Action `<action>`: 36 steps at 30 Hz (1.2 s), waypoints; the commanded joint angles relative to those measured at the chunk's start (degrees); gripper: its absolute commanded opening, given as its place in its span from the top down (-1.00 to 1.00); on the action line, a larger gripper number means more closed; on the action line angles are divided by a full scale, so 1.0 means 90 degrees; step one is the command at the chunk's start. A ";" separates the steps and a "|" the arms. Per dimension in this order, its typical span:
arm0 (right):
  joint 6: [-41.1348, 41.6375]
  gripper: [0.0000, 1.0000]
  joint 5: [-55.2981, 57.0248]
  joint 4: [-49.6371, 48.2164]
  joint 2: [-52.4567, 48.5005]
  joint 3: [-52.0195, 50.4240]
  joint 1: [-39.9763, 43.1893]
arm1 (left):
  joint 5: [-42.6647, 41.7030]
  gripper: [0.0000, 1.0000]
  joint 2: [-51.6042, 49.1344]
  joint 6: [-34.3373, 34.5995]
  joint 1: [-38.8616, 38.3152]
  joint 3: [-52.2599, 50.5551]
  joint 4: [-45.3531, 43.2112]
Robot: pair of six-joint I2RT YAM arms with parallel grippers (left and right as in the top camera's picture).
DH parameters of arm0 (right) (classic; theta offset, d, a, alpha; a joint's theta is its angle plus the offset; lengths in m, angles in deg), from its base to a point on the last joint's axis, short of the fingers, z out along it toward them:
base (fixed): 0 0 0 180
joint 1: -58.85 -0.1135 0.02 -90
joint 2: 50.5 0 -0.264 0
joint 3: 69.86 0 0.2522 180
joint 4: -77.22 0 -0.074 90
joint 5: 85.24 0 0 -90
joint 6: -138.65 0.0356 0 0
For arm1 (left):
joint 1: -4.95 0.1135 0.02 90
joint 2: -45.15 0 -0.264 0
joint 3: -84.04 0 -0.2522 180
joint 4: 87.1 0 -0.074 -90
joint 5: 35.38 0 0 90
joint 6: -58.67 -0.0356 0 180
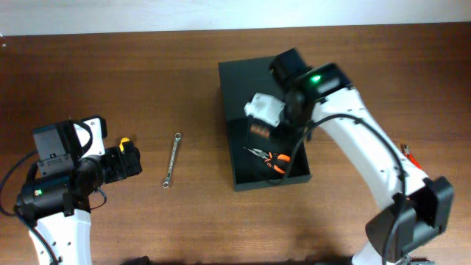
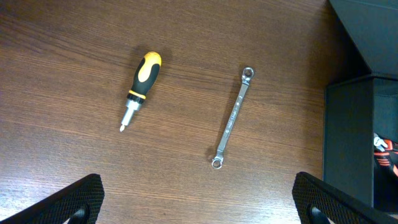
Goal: Pack container
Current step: 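Carry the socket rail with the right gripper into the box and release, then move the right gripper down onto the red-handled cutters and grasp them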
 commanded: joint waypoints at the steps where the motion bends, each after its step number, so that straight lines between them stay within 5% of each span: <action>1: -0.0328 0.92 -0.0036 -0.0449 -0.0262 -0.0753 -0.0180 | -0.0073 -0.98 0.0015 -0.0100 0.0039 0.0141 -0.0019; 9: -0.0061 0.82 -0.0129 -0.1996 -0.0294 -0.2317 -0.0168 | -0.0073 -0.99 0.0015 -0.0100 0.0039 0.0141 -0.0010; 11: 0.0119 -0.19 -0.0177 -0.2038 -0.0304 -0.2363 -0.0168 | -0.0073 -0.99 0.0015 -0.0100 0.0039 0.0141 0.0007; 15: 0.0656 -0.98 -0.0189 -0.1977 -0.0289 -0.2069 -0.0155 | -0.0073 -0.99 0.0015 -0.0100 0.0039 0.0141 0.0015; 21: 0.2450 -0.98 0.1316 -0.0182 -0.0255 0.1052 0.0284 | -0.0073 -0.99 0.0015 -0.0100 0.0039 0.0141 0.0015; 26: 0.4442 -0.98 0.2125 0.1676 -0.0248 0.3628 0.1933 | -0.0073 -0.98 0.0015 -0.0100 0.0039 0.0141 0.0015; 36: 0.4549 -0.98 0.1433 0.2356 -0.0177 0.2613 0.5151 | -0.0073 -0.99 0.0015 -0.0100 0.0039 0.0141 0.0010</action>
